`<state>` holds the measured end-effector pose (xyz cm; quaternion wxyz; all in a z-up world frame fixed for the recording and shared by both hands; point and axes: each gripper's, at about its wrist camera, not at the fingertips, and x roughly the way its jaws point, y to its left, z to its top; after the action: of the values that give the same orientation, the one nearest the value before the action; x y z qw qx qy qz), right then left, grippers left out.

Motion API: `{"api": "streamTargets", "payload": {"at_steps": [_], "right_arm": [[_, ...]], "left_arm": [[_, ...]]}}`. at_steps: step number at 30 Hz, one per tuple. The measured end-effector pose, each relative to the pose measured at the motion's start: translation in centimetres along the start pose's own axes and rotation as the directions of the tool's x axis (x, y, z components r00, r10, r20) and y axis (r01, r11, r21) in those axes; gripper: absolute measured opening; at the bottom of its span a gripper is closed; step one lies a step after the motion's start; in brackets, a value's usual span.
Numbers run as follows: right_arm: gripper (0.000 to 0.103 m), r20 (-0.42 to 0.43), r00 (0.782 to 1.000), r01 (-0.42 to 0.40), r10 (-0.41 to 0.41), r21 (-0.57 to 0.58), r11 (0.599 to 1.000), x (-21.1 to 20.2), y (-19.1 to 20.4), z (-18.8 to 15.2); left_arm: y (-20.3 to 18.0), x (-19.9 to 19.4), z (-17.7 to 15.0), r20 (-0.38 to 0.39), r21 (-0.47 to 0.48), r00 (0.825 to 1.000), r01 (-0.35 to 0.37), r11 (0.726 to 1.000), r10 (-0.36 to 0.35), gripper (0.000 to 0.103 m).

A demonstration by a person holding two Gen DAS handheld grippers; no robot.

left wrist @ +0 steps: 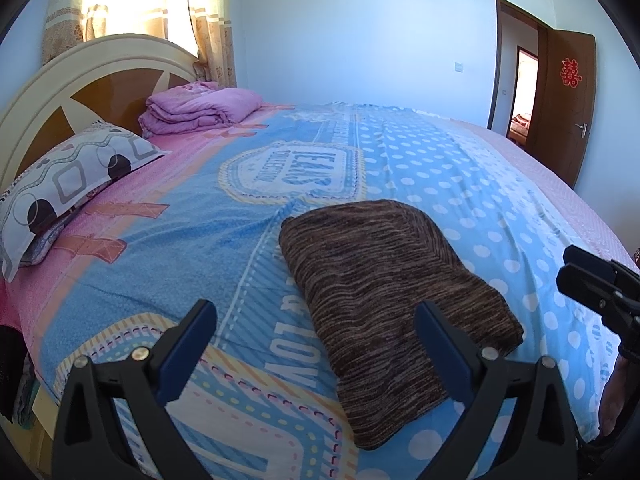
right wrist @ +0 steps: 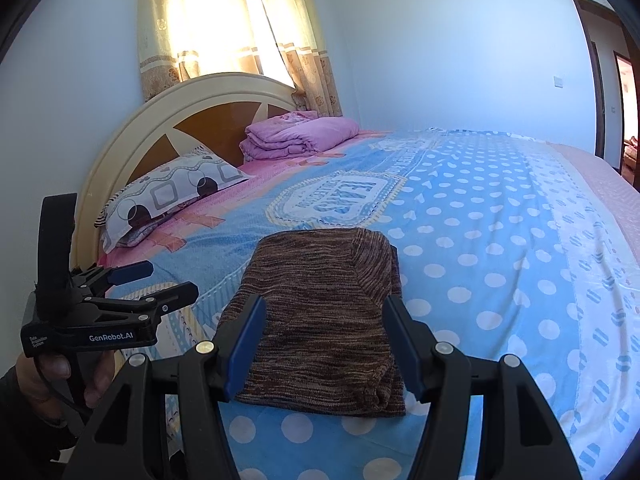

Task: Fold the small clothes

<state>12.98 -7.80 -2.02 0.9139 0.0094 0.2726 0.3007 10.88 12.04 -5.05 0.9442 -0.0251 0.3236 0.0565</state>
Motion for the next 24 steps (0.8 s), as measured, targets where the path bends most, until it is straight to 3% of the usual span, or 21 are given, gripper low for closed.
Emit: {"api": "streamTargets", "payload": {"at_steps": [24], "right_arm": [[0.062, 0.068, 0.997, -0.024, 0.026, -0.033, 0.999, -2.0, 1.6, 0.9]], "left_arm": [[1.3, -1.2, 1.0, 0.069, -0.013, 0.995, -0.073, 0.997, 0.074, 0.103]]}}
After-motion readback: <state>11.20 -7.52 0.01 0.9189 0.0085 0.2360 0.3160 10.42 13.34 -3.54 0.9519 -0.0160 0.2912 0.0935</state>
